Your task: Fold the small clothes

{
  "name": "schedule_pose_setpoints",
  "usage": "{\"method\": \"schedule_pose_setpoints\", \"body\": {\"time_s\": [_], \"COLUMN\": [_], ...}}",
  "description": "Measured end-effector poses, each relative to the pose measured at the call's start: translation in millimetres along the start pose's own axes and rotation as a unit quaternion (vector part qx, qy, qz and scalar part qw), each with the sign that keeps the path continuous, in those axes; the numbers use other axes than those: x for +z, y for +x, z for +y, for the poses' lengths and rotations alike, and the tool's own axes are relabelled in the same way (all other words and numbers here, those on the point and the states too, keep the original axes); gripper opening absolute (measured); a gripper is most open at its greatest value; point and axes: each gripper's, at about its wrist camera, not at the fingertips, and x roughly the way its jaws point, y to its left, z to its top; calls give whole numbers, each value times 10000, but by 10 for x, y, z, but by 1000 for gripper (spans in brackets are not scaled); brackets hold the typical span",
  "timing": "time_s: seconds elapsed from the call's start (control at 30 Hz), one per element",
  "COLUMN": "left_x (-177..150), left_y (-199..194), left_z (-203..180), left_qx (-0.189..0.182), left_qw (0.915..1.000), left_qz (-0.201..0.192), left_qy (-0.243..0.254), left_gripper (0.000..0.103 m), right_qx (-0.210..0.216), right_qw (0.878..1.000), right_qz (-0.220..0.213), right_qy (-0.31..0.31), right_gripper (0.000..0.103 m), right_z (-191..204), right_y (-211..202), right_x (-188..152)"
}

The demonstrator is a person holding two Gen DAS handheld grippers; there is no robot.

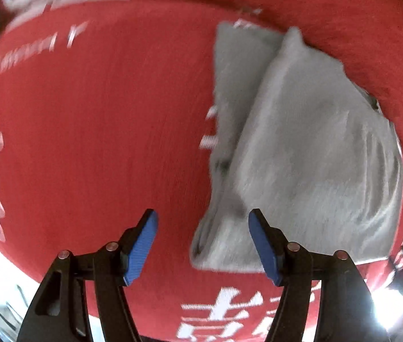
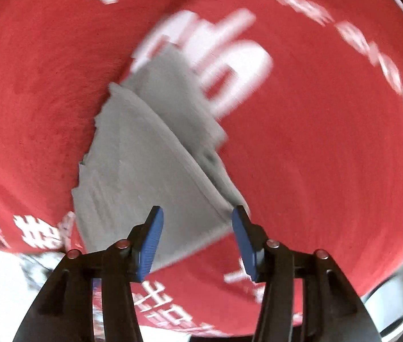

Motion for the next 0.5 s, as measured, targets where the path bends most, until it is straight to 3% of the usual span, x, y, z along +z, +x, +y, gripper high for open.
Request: {"method": "schedule_pose_setpoints", "body": {"time_s": [0.13,0.17,0.2,0.23,0.3,0.37,0.5], "left_x": [-95,-106,-105,-131,-210,-232,-406], "left_y": [44,36,21,-14,7,18,79], "left_z": [40,-4,-41,-115,-291,-373,-438], "left_qx": [-31,69,151,207,183,299,384], "left_qw": [9999,9999,9997,9994,9989,9976,9961], "left_qz": [-51,-127,-183,-245,-236,-311,-378], "left_qy": [-105,-28,51,133,352,543,704], "left_gripper": [67,67,63,45,33,33,34], "right_qx": [416,396,292,172,-137,-467,-862], "right_qw": [9967,9963,9971,9982,9999,9982,9946], "right_qz": [-37,-44,-30,14,-15,-14,75], "right_qy": [695,760,698,571,77,-377,-574], "right_gripper": [54,49,14,12,12,12,12], "right_z": [-226,-230,-202,-153,27,183,75], "right_y": [196,263,278,290,199,151,259], "right_x": [-45,-22,11,39,100,138,110]}}
